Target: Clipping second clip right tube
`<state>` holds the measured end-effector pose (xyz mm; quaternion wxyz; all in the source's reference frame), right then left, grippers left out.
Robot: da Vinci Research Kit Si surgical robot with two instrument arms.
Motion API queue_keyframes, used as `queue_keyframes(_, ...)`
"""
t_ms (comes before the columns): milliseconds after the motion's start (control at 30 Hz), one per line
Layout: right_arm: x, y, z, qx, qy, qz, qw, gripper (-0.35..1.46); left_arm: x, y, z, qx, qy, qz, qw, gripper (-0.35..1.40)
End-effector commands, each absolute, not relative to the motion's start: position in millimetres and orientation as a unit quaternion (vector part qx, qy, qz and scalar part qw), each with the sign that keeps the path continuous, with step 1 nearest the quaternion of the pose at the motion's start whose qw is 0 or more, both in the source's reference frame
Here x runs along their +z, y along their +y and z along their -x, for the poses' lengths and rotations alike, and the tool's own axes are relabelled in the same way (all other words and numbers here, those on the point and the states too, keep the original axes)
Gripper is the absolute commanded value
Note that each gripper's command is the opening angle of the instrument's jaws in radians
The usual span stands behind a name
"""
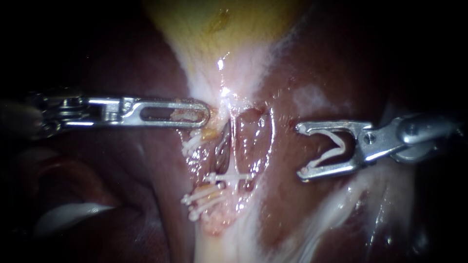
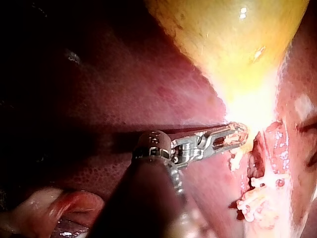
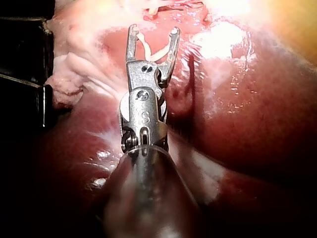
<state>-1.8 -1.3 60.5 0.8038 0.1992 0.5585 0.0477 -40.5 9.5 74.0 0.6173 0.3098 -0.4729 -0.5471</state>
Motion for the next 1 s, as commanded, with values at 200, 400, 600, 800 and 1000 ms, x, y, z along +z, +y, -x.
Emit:
queue_keyframes(200,60.4,-1.3,1.8,0.048,0.559,-0.199,0.804,0.49,73.0,9.4,39.7,-0.547,-0.472,-0.313,0.617,-0.35)
queue_keyframes(400,60.3,-1.4,1.7,0.047,0.559,-0.199,0.804,0.49,69.8,9.9,37.6,-0.548,-0.473,-0.319,0.612,-0.35)
queue_keyframes(600,60.3,-1.4,1.6,0.048,0.559,-0.199,0.804,0.49,66.3,10.6,35.5,-0.556,-0.484,-0.317,0.597,-0.35)
queue_keyframes(800,60.3,-1.4,1.4,0.048,0.559,-0.199,0.804,0.49,63.5,10.9,34.6,-0.556,-0.495,-0.312,0.591,-0.35)
queue_keyframes(1000,60.2,-1.5,0.7,0.066,0.555,-0.209,0.803,0.48,63.0,10.7,34.7,-0.557,-0.495,-0.311,0.589,-0.35)
